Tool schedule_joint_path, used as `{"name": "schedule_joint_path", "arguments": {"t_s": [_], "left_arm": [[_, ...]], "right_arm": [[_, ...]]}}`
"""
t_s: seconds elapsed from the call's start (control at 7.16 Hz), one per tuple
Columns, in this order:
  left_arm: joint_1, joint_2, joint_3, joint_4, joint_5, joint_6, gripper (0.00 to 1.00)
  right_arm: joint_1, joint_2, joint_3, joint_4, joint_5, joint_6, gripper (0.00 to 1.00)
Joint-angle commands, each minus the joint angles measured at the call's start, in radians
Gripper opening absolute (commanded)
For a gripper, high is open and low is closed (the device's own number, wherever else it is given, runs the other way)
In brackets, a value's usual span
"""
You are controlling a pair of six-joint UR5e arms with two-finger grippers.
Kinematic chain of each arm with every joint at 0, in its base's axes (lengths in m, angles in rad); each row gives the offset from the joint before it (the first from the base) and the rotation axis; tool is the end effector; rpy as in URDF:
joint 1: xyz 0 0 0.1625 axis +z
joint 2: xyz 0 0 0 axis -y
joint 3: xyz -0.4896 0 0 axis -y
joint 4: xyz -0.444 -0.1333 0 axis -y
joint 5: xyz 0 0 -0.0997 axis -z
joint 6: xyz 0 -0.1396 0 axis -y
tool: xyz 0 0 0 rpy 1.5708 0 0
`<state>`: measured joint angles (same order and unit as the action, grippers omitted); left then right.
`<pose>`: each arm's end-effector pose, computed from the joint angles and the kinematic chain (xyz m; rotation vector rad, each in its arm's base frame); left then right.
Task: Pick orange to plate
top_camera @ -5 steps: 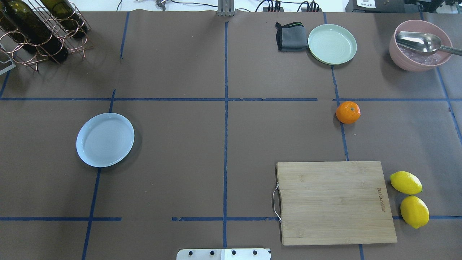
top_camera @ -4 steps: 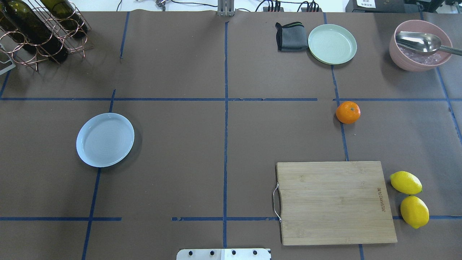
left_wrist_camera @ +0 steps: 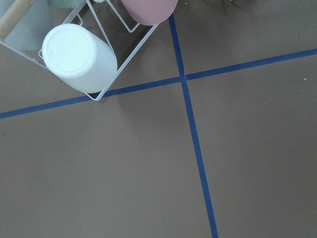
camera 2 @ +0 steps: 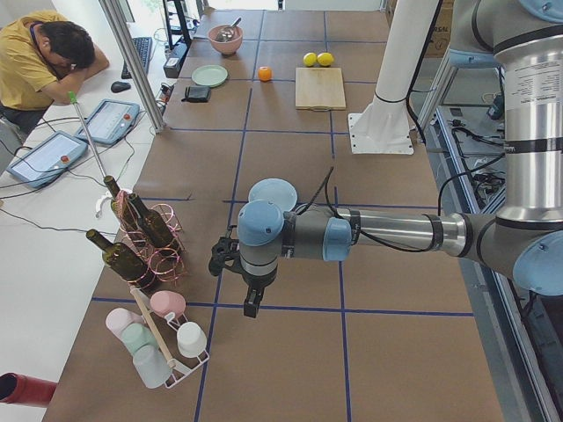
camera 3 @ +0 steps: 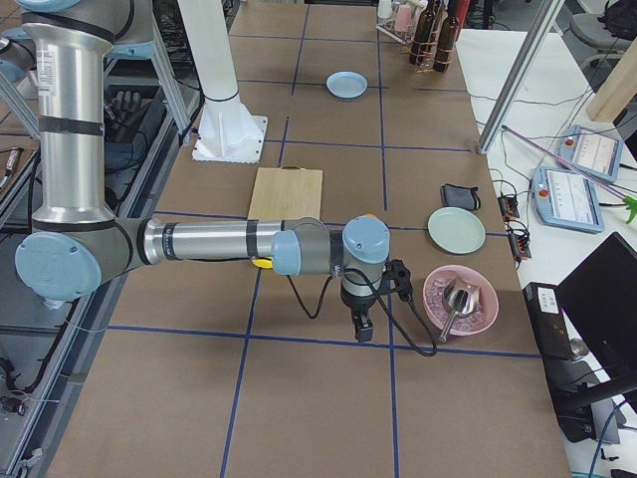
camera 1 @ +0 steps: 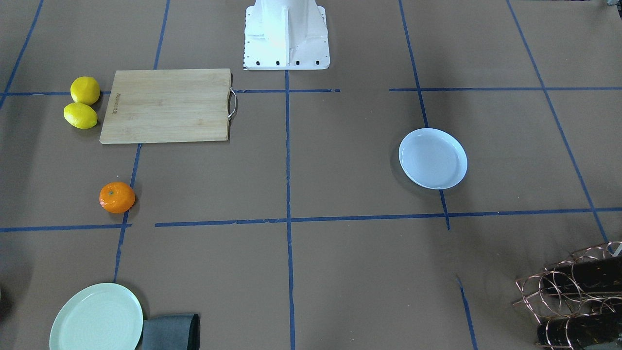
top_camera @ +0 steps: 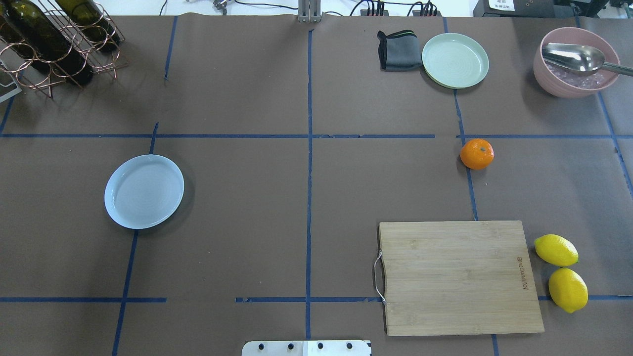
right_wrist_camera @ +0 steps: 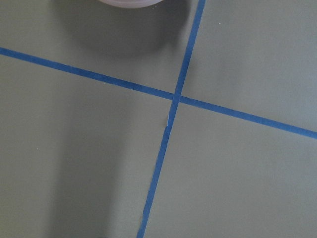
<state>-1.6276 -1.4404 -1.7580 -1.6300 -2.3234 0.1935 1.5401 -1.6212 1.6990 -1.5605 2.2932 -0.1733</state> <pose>-0.0657 -0.4875 0.7124 0.2037 0.7330 0.1737 0.0248 -0.5275 0.7125 0.1358 -0.7157 -0.2267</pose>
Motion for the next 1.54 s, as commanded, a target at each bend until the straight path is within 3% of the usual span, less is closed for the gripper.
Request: {"name": "schedule_joint_path", "arguments": {"t_s": [0.0, 0.14, 0.42, 0.56, 0.7, 0.98, 1.26, 1.4], "left_arm": [[0.003, -0.003, -0.004, -0.132, -0.005, -0.002, 1.00], [0.005, -0.008, 0.002, -0.280, -0.007, -0.006, 1.00], [0.006, -0.011, 0.021, -0.686, -0.007, -0.012, 1.00], [0.040, -0.021, 0.028, -0.732, -0.045, -0.049, 1.00], [0.060, -0.021, 0.029, -0.764, -0.106, -0.241, 1.00], [0.217, 0.023, 0.035, -1.068, -0.111, -0.417, 1.00], [0.372, 0.031, 0.031, -1.079, -0.073, -0.721, 1.00], [0.447, 0.032, 0.032, -1.079, 0.032, -0.820, 1.00]], "right_arm": [[-0.008, 0.004, 0.024, 0.048, 0.037, 0.027, 1.00], [-0.030, 0.012, 0.033, 0.065, 0.043, 0.091, 1.00], [-0.038, -0.002, 0.034, 0.236, 0.061, 0.112, 1.00], [-0.052, -0.002, 0.031, 0.243, 0.071, 0.112, 1.00], [-0.054, -0.003, 0.030, 0.243, 0.069, 0.112, 1.00], [-0.054, -0.012, 0.028, 0.244, 0.069, 0.110, 1.00], [-0.052, -0.028, 0.027, 0.244, 0.066, 0.109, 1.00], [-0.054, -0.029, 0.027, 0.244, 0.068, 0.109, 1.00]]}}
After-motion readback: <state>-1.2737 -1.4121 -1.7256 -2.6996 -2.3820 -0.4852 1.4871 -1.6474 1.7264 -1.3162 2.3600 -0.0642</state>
